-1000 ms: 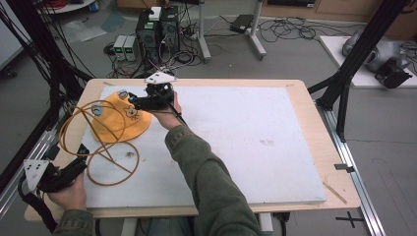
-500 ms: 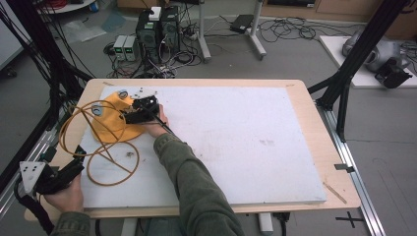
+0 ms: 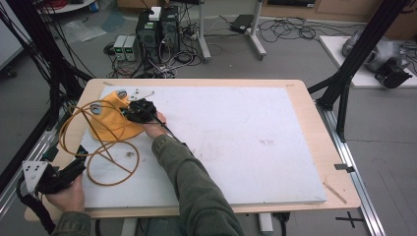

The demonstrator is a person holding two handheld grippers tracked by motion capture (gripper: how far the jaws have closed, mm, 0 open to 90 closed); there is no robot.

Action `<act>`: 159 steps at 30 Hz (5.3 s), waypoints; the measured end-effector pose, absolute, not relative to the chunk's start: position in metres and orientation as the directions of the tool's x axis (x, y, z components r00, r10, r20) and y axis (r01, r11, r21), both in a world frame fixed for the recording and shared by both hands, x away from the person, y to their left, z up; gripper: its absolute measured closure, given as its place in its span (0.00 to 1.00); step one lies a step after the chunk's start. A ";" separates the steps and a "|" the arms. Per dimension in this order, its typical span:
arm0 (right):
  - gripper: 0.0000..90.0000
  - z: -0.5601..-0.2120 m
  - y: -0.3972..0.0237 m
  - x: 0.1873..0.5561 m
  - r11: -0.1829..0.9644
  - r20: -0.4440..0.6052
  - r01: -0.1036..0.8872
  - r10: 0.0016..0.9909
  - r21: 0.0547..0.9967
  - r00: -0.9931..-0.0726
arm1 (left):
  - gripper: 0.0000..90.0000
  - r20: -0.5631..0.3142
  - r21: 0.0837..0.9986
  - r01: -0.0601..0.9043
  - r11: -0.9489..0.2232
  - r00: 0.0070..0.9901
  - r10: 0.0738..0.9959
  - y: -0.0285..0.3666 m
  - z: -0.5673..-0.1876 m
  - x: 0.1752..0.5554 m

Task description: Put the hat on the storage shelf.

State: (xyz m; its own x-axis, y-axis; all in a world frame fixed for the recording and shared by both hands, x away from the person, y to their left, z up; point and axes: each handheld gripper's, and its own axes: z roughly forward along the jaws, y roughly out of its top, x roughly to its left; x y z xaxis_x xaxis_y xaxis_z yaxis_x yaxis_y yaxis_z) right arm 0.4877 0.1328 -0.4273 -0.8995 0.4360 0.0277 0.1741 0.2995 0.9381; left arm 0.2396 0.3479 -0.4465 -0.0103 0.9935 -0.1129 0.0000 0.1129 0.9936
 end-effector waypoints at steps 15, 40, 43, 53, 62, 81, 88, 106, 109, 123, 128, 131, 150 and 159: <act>0.98 -0.410 0.125 0.485 0.297 -0.010 0.144 0.463 0.944 -0.886 | 0.16 -0.118 0.993 -0.006 0.118 -0.015 0.993 0.351 -0.446 0.239; 0.97 -0.318 0.039 0.468 0.132 -0.017 0.073 0.581 0.989 -0.814 | 0.16 -0.107 0.994 -0.016 0.106 -0.013 0.994 0.347 -0.442 0.237; 0.97 -0.309 0.025 0.466 0.109 -0.005 0.076 0.602 0.991 -0.799 | 0.16 -0.107 0.994 -0.016 0.107 -0.015 0.994 0.348 -0.442 0.237; 0.97 -0.283 -0.010 0.460 0.058 0.011 0.059 0.616 0.997 -0.788 | 0.16 -0.108 0.994 -0.013 0.108 -0.017 0.994 0.348 -0.443 0.236; 0.97 -0.244 -0.014 0.438 0.002 0.009 0.012 0.562 1.000 -0.827 | 0.16 -0.117 0.993 -0.013 0.117 -0.022 0.993 0.350 -0.443 0.235; 0.97 -0.199 0.058 0.376 0.012 -0.009 -0.007 0.210 1.000 -0.978 | 0.16 -0.137 0.991 -0.015 0.137 -0.019 0.990 0.352 -0.444 0.235; 0.97 -0.217 0.069 0.372 0.105 0.003 0.014 0.110 0.994 -0.994 | 0.16 -0.134 0.991 -0.016 0.134 -0.017 0.991 0.351 -0.444 0.235; 0.96 -0.255 0.079 0.374 0.164 0.047 0.056 0.061 0.985 -0.997 | 0.16 -0.130 0.991 -0.010 0.130 -0.019 0.991 0.351 -0.445 0.236; 0.96 -0.255 0.079 0.373 0.166 0.043 0.052 0.054 0.985 -0.998 | 0.16 -0.127 0.992 -0.006 0.127 -0.016 0.992 0.351 -0.445 0.236; 0.14 -0.253 0.057 0.383 0.125 0.114 0.142 0.208 0.982 -0.971 | 0.16 -0.128 0.992 -0.009 0.128 -0.021 0.992 0.352 -0.446 0.235; 0.13 -0.254 0.020 0.388 0.085 0.094 0.128 0.328 0.988 -0.940 | 0.16 -0.129 0.992 -0.010 0.129 -0.020 0.991 0.352 -0.445 0.234; 0.13 -0.253 0.005 0.390 0.071 0.094 0.127 0.358 0.989 -0.929 | 0.16 -0.124 0.992 -0.010 0.124 -0.018 0.992 0.351 -0.445 0.234; 0.13 -0.259 -0.170 0.367 -0.008 0.056 0.085 0.820 0.996 -0.569 | 0.16 -0.121 0.993 -0.005 0.121 -0.016 0.992 0.349 -0.446 0.231; 0.13 -0.288 -0.212 0.337 0.019 -0.009 0.026 0.936 0.999 -0.351 | 0.16 -0.112 0.994 -0.008 0.112 0.004 0.994 0.341 -0.446 0.231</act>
State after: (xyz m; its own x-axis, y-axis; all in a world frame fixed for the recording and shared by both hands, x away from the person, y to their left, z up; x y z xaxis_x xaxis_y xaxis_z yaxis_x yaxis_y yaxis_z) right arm 0.3371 -0.2118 -0.2881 -0.3512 0.9363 -0.0087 0.0259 0.0190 0.9995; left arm 0.2313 0.3410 -0.4462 0.0038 0.9937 -0.1118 -0.0084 0.1118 0.9937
